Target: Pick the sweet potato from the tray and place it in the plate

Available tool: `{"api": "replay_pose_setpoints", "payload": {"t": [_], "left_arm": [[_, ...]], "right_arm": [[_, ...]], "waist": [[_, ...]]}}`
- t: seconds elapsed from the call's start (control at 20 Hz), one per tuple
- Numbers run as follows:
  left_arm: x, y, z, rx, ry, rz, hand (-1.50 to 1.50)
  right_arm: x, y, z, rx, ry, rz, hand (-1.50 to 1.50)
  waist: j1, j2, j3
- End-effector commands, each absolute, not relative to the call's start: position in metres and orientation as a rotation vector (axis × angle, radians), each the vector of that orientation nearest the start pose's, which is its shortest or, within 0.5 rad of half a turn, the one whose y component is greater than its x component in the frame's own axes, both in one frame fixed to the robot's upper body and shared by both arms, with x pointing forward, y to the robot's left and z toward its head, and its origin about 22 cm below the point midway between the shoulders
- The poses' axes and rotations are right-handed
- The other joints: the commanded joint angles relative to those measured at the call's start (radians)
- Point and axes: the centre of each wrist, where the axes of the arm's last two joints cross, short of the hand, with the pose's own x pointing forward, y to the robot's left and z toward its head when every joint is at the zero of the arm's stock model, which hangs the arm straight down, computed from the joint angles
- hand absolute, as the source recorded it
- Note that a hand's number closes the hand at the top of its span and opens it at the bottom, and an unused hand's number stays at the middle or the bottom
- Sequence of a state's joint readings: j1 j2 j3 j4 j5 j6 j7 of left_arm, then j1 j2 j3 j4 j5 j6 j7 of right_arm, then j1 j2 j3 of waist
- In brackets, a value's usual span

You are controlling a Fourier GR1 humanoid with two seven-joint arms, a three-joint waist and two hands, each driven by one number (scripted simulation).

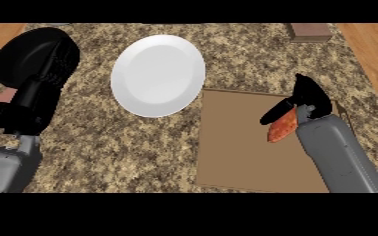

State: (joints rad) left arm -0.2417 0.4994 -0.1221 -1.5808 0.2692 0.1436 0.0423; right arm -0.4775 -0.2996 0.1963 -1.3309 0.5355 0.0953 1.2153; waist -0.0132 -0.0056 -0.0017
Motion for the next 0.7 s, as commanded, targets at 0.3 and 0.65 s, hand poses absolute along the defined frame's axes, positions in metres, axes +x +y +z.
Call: {"api": "replay_pose_setpoints", "payload": {"t": [0.3,0.65], "left_arm": [[0.301,0.283,0.108,0.140,-1.742,-0.211,0.00],[0.289,0.275,0.103,0.141,-1.732,-0.227,0.00]], "right_arm": [[0.337,-0.225,0.082,-0.855,-0.307,0.434,-1.50],[0.331,-0.232,0.049,-0.805,-0.261,0.415,-1.50]], "waist": [[0.005,0.003,0.001],[0.018,0.003,0.001]]}}
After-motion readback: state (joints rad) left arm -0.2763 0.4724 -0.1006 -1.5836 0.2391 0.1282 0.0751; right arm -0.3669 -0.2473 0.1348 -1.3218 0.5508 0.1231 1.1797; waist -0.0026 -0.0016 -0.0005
